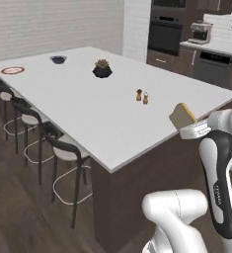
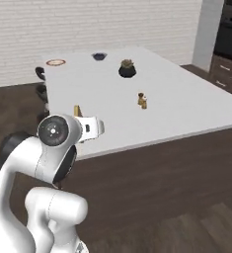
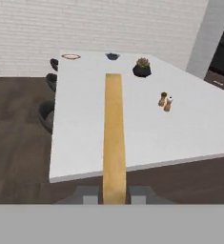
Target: Start the toaster. Once the lever pops up, take the bread to the plate on the dining counter.
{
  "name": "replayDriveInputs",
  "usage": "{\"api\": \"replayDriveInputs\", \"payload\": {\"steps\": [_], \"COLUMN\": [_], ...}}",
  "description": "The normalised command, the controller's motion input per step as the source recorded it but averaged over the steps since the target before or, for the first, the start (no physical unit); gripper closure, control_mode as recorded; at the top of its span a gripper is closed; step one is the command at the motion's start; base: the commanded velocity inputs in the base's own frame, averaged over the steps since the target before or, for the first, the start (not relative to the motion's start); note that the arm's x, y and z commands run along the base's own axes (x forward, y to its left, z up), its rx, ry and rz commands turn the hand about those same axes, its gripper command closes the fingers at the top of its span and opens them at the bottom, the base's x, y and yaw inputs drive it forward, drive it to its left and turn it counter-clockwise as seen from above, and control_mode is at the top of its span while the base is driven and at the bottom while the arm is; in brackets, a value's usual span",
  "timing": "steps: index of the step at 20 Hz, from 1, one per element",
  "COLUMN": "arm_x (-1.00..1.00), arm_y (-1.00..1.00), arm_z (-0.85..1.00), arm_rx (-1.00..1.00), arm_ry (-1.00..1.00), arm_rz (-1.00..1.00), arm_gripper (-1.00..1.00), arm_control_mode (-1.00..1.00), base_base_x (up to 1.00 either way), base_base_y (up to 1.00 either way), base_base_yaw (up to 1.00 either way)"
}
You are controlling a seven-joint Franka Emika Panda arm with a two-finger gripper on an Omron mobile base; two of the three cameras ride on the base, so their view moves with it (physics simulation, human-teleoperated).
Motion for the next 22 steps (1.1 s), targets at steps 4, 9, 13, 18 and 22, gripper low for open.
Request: {"api": "replayDriveInputs", "payload": {"steps": [4,9,13,18,22], "arm_x": [0.00,0.00,0.00,0.00,0.00], "arm_y": [0.00,0.00,0.00,0.00,0.00], "arm_z": [0.00,0.00,0.00,0.00,0.00], "arm_rx": [0.00,0.00,0.00,0.00,0.00], "arm_ry": [0.00,0.00,0.00,0.00,0.00], "arm_rz": [0.00,0.00,0.00,0.00,0.00], "arm_gripper": [1.00,1.00,1.00,1.00,1.00], "arm_control_mode": [1.00,1.00,1.00,1.00,1.00], "base_base_x": [-0.11,0.19,0.64,0.92,1.00], "base_base_y": [0.96,0.89,0.93,0.92,0.95], "base_base_yaw": [0.38,0.26,0.06,-0.07,-0.31]}}
